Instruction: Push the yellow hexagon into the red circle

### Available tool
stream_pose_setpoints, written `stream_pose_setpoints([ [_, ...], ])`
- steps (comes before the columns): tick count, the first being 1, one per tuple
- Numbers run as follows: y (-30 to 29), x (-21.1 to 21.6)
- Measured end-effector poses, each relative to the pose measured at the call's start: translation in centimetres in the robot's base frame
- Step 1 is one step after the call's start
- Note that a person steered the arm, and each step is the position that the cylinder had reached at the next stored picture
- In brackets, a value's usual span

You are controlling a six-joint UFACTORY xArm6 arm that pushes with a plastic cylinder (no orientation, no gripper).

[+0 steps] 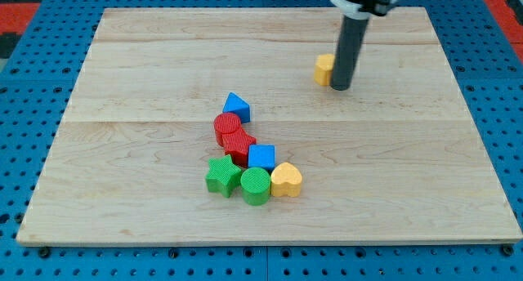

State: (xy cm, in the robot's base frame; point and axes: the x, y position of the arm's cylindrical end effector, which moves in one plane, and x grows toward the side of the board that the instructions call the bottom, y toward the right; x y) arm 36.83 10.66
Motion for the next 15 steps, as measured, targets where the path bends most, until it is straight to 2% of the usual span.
stream_pose_setpoints([
  [1,3.6,-2.7],
  [2,0.1,-4.3],
  [3,-9.4,-2.1],
  [4,-15.3,1.2],
  [7,-17.0,12.3],
  [9,-17.2,12.1],
  [11,-28.2,10.7],
  [12,-27.0,6.1],
  [13,-23.9,4.7],
  [14,-20.9,7.1],
  [15,-20.0,11.9],
])
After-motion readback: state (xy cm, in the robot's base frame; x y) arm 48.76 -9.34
